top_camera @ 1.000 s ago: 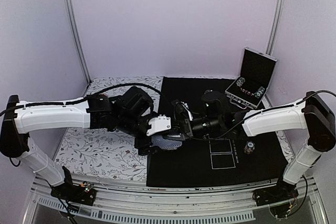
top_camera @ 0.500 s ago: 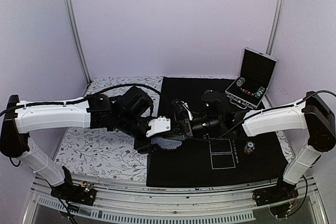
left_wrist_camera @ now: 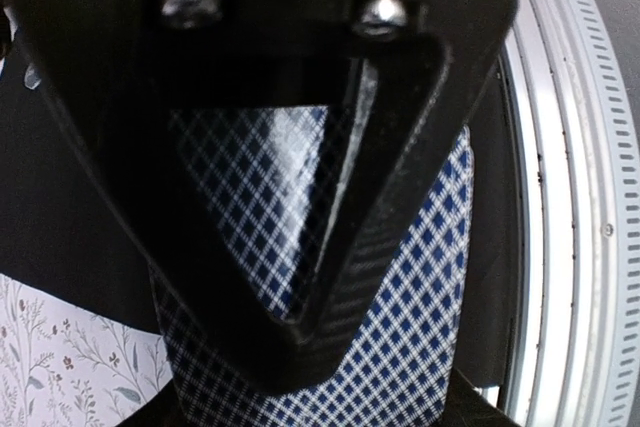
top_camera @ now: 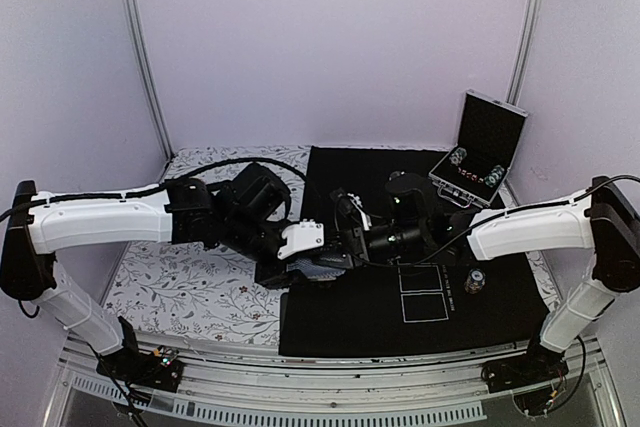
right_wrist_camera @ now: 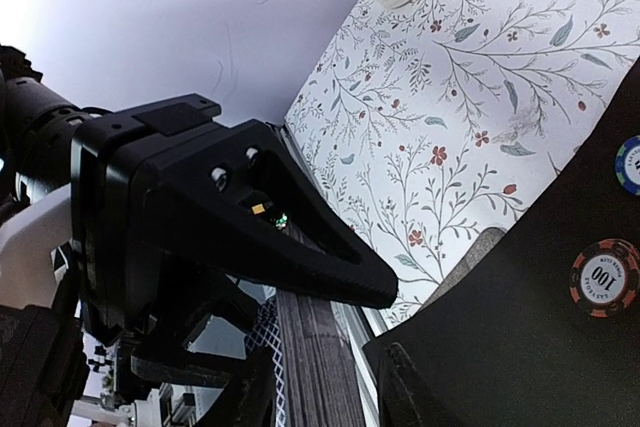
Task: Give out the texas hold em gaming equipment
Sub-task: Pick up the poker card from the face-down deck piles.
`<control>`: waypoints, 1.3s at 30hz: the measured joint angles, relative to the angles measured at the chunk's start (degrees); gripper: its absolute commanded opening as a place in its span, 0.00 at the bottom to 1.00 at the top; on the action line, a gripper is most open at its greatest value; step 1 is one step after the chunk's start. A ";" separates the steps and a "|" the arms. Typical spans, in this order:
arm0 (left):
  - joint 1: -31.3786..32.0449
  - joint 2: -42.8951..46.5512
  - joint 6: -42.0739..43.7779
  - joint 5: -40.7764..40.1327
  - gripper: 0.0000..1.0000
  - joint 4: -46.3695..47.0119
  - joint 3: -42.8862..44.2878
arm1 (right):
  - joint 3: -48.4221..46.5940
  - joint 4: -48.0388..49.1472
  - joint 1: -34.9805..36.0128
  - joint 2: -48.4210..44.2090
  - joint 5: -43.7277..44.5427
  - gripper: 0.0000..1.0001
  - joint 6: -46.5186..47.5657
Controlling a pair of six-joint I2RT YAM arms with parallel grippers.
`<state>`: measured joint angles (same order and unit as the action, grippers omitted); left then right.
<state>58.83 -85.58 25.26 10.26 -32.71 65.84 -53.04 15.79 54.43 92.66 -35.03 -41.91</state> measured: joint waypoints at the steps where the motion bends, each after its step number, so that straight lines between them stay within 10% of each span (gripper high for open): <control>1: -0.02 0.00 0.00 0.00 0.57 0.04 -0.02 | 0.09 -0.61 0.00 -0.42 0.39 0.42 0.26; 14: -0.09 0.00 0.00 -0.46 0.57 0.17 -0.02 | 0.33 -10.84 -0.02 -5.27 7.54 0.55 2.51; 39: -0.13 0.00 -0.02 -0.96 0.57 0.20 -0.11 | 0.28 -17.77 0.00 -9.49 11.76 0.42 4.94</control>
<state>58.70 -85.58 25.23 9.30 -32.51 65.73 -52.75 -1.98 54.43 83.18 -23.27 -36.97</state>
